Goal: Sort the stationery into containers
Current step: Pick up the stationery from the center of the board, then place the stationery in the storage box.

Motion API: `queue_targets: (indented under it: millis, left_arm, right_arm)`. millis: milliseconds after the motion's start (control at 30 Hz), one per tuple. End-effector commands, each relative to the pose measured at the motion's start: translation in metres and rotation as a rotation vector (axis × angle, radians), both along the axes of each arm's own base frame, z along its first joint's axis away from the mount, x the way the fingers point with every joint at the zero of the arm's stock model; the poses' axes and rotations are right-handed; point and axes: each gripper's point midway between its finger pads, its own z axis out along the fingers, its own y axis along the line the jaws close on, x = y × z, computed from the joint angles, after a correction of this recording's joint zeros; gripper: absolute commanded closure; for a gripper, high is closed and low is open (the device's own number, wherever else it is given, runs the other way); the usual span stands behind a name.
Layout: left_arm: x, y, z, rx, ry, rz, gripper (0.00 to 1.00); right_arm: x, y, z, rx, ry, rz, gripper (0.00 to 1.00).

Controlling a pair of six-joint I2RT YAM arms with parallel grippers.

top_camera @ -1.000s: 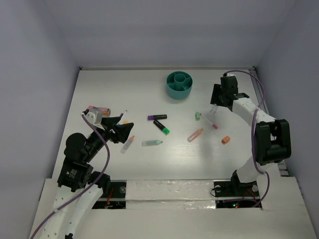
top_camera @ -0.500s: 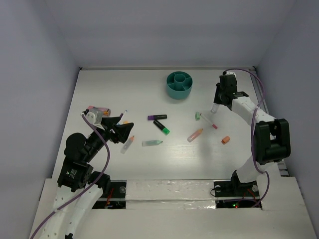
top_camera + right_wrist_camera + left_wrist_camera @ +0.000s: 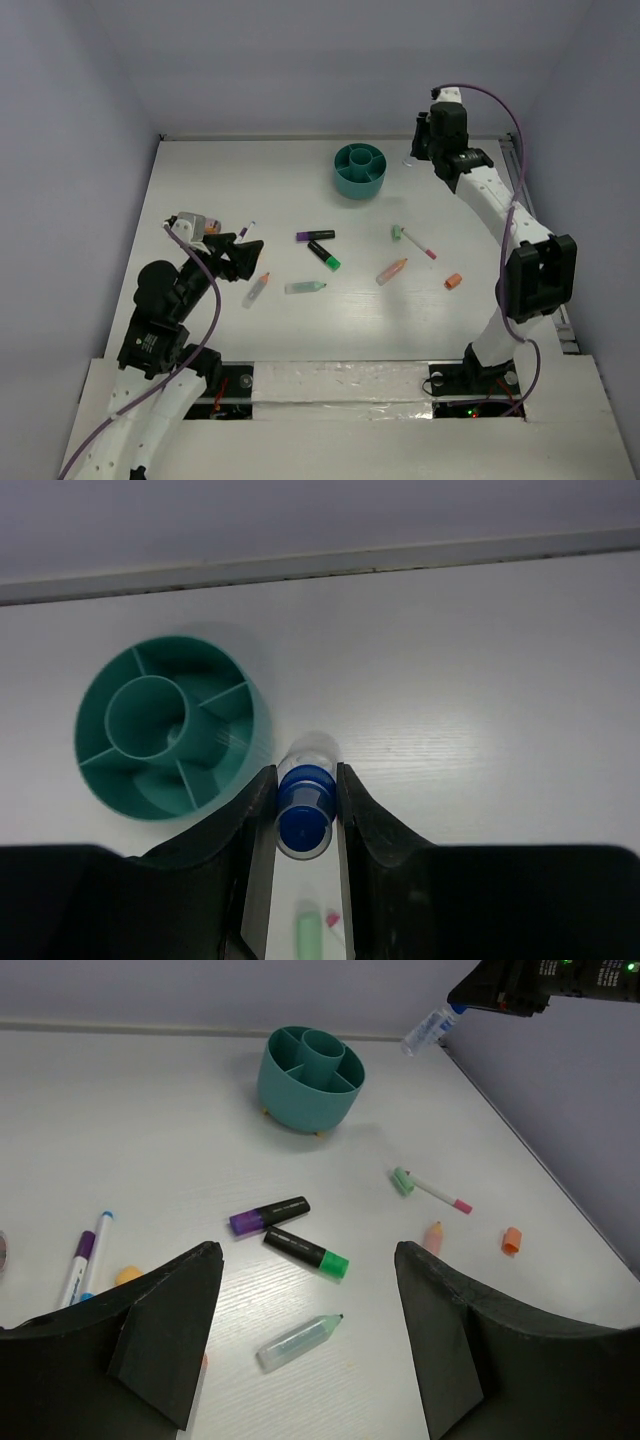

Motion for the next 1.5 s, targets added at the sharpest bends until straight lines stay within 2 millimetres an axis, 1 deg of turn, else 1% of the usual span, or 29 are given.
queue_targets:
  millis: [0,33,67,100,133,200,233,267,300,333,533,567,600,667,733,767,900,933,1000,1033,1067,1100,1133,1167,1233,1267,1333,1367,1467]
  left_arm:
    - [0.007,0.004,0.006,-0.011,-0.007,0.040,0.33]
    - [0.008,0.006,0.005,-0.011,-0.002,0.051,0.34]
    - [0.009,0.006,0.005,-0.011,0.001,0.052,0.34]
    - [0.009,0.007,0.004,-0.011,0.003,0.054,0.34]
    - [0.010,0.010,0.004,-0.011,0.006,0.069,0.34]
    - [0.011,0.012,0.004,-0.015,0.008,0.085,0.34]
    - [0.012,0.015,0.004,-0.015,0.008,0.098,0.34]
    - [0.012,0.016,0.003,-0.015,0.010,0.103,0.34]
    - [0.012,0.017,0.004,-0.021,0.008,0.109,0.34]
    - [0.012,0.017,0.005,-0.022,0.005,0.112,0.34]
    - [0.015,0.022,0.003,-0.023,0.010,0.134,0.34]
    - [0.015,0.022,0.003,-0.024,0.012,0.137,0.34]
    - [0.015,0.022,0.002,-0.024,0.015,0.139,0.34]
    - [0.017,0.024,0.000,-0.024,0.027,0.154,0.34]
    - [0.022,0.031,-0.004,-0.021,0.048,0.198,0.34]
    - [0.023,0.033,-0.005,-0.024,0.056,0.214,0.34]
    - [0.031,0.044,-0.013,-0.028,0.107,0.296,0.33]
    - [0.035,0.051,-0.019,-0.023,0.131,0.343,0.32]
    - [0.038,0.056,-0.022,-0.033,0.158,0.380,0.31]
    - [0.041,0.060,-0.026,-0.047,0.185,0.419,0.30]
    - [0.043,0.062,-0.026,-0.061,0.192,0.440,0.30]
    - [0.045,0.064,-0.029,-0.066,0.208,0.456,0.28]
    - [0.047,0.070,-0.031,-0.097,0.229,0.508,0.28]
    - [0.049,0.074,-0.031,-0.120,0.240,0.542,0.28]
    - [0.056,0.079,-0.037,-0.150,0.267,0.601,0.28]
    - [0.059,0.080,-0.040,-0.200,0.287,0.632,0.28]
    - [0.068,0.086,-0.048,-0.220,0.305,0.689,0.29]
    - [0.072,0.086,-0.049,-0.272,0.312,0.716,0.27]
    - [0.088,0.102,-0.060,-0.306,0.326,0.828,0.19]
  right_arm:
    - [0.019,0.031,0.030,0.030,-0.097,0.084,0.99]
    - [0.022,0.033,0.032,0.035,-0.104,0.092,0.99]
    - [0.026,0.037,0.027,0.042,-0.095,0.102,0.99]
    - [0.027,0.045,0.028,0.051,-0.097,0.123,1.00]
    - [0.030,0.052,0.033,0.068,-0.108,0.149,1.00]
    - [0.033,0.069,0.031,0.082,-0.108,0.196,1.00]
    - [0.035,0.071,0.029,0.078,-0.106,0.200,1.00]
    - [0.035,0.077,0.030,0.074,-0.108,0.211,1.00]
    - [0.038,0.076,0.026,0.059,-0.102,0.206,1.00]
    - [0.038,0.080,0.027,0.057,-0.106,0.215,1.00]
    - [0.040,0.083,0.025,0.065,-0.112,0.224,1.00]
    - [0.042,0.084,0.020,0.063,-0.101,0.225,1.00]
    - [0.042,0.090,0.019,0.064,-0.101,0.236,1.00]
    - [0.046,0.091,0.003,0.052,-0.069,0.234,1.00]
    - [0.050,0.090,-0.007,0.041,-0.054,0.225,1.00]
    - [0.052,0.090,-0.016,0.031,-0.036,0.224,1.00]
    - [0.056,0.085,-0.031,-0.008,-0.014,0.205,1.00]
    - [0.055,0.089,-0.034,-0.015,-0.009,0.208,1.00]
    - [0.055,0.088,-0.039,-0.029,-0.001,0.210,0.96]
    - [0.056,0.087,-0.040,-0.034,0.000,0.207,0.93]
    - [0.055,0.087,-0.043,-0.038,0.005,0.208,0.83]
    - [0.055,0.086,-0.042,-0.043,0.003,0.207,0.77]
    - [0.055,0.086,-0.042,-0.046,0.003,0.208,0.71]
    - [0.055,0.086,-0.043,-0.048,0.005,0.209,0.54]
    - [0.054,0.088,-0.037,-0.040,-0.008,0.220,0.36]
    - [0.053,0.089,-0.033,-0.034,-0.015,0.225,0.24]
    - [0.051,0.092,-0.026,-0.021,-0.022,0.245,0.14]
    - [0.049,0.093,-0.020,-0.015,-0.028,0.252,0.07]
    - [0.040,0.095,-0.012,0.000,-0.029,0.275,0.05]
